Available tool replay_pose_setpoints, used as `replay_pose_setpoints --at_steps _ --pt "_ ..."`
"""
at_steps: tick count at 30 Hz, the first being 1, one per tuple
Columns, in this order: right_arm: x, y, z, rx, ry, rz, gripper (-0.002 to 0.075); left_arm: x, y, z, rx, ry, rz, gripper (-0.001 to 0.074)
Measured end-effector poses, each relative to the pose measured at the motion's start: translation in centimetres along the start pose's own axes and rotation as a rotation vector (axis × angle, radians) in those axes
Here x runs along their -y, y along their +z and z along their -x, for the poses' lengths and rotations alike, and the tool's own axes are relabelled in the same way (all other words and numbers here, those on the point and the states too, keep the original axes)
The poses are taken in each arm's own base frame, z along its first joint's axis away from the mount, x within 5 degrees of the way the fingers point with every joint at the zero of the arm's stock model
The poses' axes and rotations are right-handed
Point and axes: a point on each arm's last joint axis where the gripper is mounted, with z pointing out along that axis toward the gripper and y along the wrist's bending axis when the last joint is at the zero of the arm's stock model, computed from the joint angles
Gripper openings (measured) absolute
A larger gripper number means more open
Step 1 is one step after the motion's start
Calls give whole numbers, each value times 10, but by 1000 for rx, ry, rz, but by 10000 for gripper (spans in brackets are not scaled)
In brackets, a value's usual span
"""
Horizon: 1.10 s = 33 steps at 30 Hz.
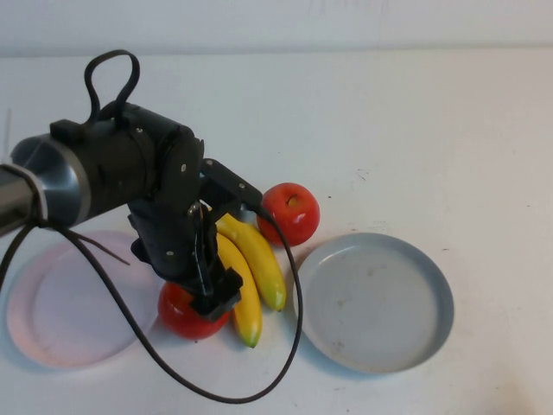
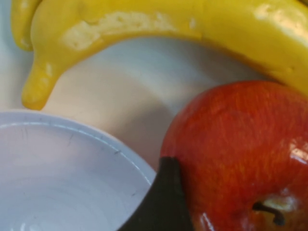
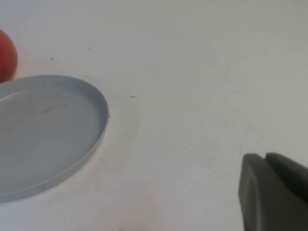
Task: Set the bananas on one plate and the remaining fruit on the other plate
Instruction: Put one type of fruit in the left plate
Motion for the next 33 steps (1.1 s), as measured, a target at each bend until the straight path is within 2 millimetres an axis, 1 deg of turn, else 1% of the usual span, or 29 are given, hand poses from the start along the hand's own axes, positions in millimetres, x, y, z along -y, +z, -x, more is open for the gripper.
replay_pose_setpoints --at_steps 3,4,5,8,11,13,15,19,21,26,29,33 --pt "0 0 0 0 0 0 -17 0 -1 -1 -11 -39 -2 588" --pt "0 0 0 0 0 0 -17 1 -4 -3 -17 -48 -3 588" --pt "0 0 0 0 0 0 -17 1 -9 -4 -19 -54 -3 588" --pt "0 0 0 0 0 0 -17 0 -30 -8 -19 -70 1 587" --pt "0 0 0 0 0 0 -17 -4 -54 -16 -17 -66 56 587" --pt "0 0 0 0 0 0 -17 -8 -62 -20 -16 -66 105 587" --pt "0 0 0 0 0 0 -17 -16 -65 -24 -19 -89 136 587" --pt "0 0 0 0 0 0 -17 -35 -60 -31 -29 -158 148 587" --pt "0 0 0 0 0 0 -17 -48 -55 -35 -27 -210 141 587" --pt "0 0 0 0 0 0 -17 -81 -36 -40 -29 -324 126 587" --pt "0 0 0 0 0 0 -17 -92 -22 -43 -62 -361 119 587" --pt "0 0 0 0 0 0 -17 -98 -9 -43 -88 -389 110 588"
